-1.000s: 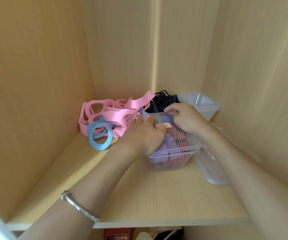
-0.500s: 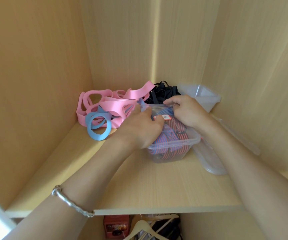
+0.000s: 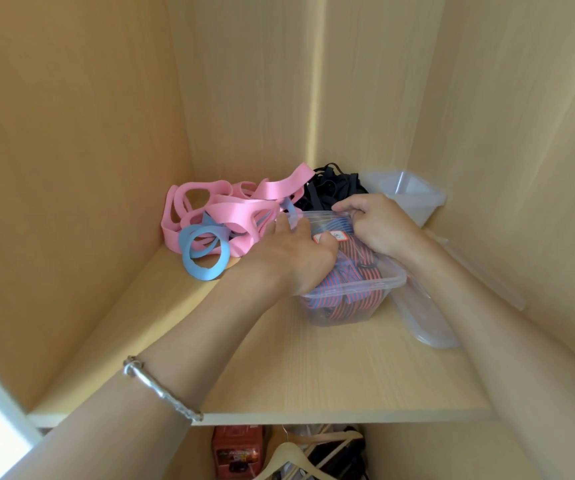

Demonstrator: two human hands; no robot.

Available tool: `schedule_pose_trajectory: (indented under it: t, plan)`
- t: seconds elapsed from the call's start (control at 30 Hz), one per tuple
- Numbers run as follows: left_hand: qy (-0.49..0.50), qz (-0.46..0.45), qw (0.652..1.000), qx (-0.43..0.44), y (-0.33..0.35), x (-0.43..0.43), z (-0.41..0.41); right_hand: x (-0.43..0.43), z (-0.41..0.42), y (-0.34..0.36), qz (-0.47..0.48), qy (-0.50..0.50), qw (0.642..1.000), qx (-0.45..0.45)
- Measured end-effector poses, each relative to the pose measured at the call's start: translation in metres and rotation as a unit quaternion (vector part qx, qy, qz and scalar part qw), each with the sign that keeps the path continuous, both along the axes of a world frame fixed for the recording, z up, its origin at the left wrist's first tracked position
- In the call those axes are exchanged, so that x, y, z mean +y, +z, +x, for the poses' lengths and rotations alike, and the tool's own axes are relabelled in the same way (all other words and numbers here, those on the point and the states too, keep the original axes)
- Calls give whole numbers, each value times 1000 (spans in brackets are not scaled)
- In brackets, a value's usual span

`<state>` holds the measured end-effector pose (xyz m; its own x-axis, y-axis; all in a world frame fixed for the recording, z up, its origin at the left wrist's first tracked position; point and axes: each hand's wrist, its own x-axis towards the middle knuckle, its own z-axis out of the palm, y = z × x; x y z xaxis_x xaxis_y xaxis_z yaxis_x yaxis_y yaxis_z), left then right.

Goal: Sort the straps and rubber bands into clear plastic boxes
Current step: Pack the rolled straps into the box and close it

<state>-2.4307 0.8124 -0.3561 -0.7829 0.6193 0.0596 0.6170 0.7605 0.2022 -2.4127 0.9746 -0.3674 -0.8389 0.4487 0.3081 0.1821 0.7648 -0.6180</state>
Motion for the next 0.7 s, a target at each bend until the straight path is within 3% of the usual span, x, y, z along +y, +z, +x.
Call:
schedule_pose_trajectory:
  t: [0.07,0.17,0.33,0.5,0.7]
  plan:
    - [8,2,1000,-21,-1,2,-2,0,0,0,-3,0,1000,-2]
    - [11,94,990,-103,-3,1,-6,0,0,0,-45,10,999,19]
    - [-9,171,978,-119,-1,2,-27,8,6,3,-149,-12,987,62]
    - [-12,174,983,-49,7,-4,-46,9,12,10,-200,7,974,111]
    - [-8,197,980,-27,0,-5,-64,1,14,15,-243,86,956,139]
